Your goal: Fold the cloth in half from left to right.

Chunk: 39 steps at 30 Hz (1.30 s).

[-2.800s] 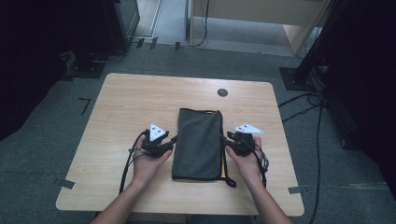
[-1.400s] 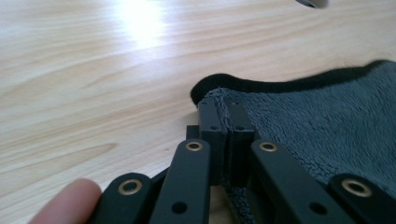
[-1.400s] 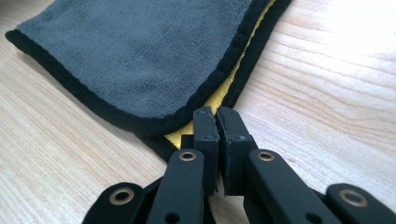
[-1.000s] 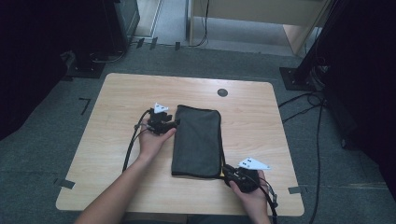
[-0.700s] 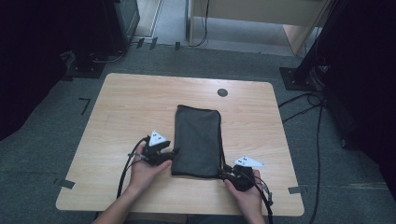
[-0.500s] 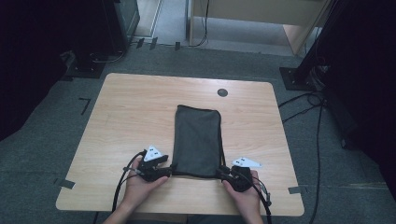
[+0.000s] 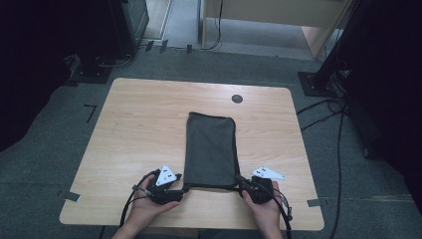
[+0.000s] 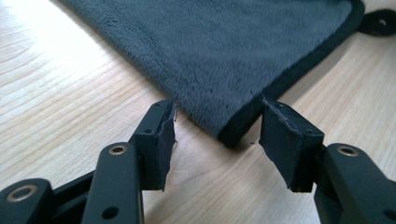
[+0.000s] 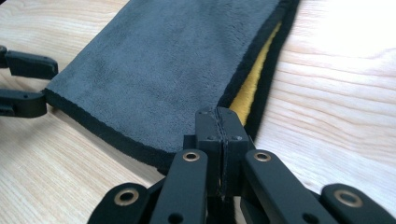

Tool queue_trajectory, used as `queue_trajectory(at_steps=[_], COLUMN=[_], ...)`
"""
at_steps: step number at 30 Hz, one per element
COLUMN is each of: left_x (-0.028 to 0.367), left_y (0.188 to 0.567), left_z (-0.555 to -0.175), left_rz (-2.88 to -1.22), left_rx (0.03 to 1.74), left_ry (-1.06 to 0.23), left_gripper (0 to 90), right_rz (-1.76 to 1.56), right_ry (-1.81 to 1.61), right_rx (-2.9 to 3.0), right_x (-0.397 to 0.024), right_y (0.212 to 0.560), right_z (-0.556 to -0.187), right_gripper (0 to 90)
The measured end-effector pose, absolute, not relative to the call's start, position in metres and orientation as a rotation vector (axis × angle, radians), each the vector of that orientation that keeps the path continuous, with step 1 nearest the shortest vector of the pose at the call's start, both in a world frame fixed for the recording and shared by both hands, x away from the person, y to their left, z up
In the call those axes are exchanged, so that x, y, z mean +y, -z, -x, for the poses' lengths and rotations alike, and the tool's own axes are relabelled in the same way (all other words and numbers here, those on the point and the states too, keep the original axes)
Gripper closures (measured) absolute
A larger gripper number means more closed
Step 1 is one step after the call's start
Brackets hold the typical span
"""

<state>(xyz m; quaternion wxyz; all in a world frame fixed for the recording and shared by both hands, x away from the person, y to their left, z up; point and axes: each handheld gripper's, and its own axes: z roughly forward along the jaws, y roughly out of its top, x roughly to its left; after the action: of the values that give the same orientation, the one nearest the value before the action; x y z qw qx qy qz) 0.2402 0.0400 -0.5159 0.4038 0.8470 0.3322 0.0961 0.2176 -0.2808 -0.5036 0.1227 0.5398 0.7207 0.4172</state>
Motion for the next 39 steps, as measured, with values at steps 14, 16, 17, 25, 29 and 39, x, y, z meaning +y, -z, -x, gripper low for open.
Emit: queue_trajectory(at_steps=[14,16,17,25,29,39], left_x=[0.033,0.034,0.034,0.054,0.075,0.093], left_y=[0.517,0.517,0.516,0.503,0.514,0.514], left_z=[-0.232,-0.232,-0.232,-0.221,-0.208,-0.249], left_rz=[-2.206,-2.209,-2.215,-2.238,-2.255,-1.993], left_rx=[0.732,0.725,0.717,0.619,0.538,0.930], left_ry=[-0.280,-0.265,-0.258,-0.224,-0.157,-0.205], left_gripper=[76.1,82.2,83.8,87.3,71.2,45.4], right_rz=[-1.573,-1.588,-1.590,-1.565,-1.505,-1.466], right_ry=[-1.036,-1.047,-1.056,-1.053,-1.109,-1.184], right_rx=[2.123,2.129,2.137,2.235,2.331,2.057], right_x=[-0.282,-0.283,-0.282,-0.273,-0.277,-0.285], right_y=[0.509,0.511,0.511,0.507,0.502,0.475], right_z=[-0.214,-0.213,-0.214,-0.207,-0.198,-0.265], right_gripper=[73.4,78.3,80.9,86.6,76.6,62.7])
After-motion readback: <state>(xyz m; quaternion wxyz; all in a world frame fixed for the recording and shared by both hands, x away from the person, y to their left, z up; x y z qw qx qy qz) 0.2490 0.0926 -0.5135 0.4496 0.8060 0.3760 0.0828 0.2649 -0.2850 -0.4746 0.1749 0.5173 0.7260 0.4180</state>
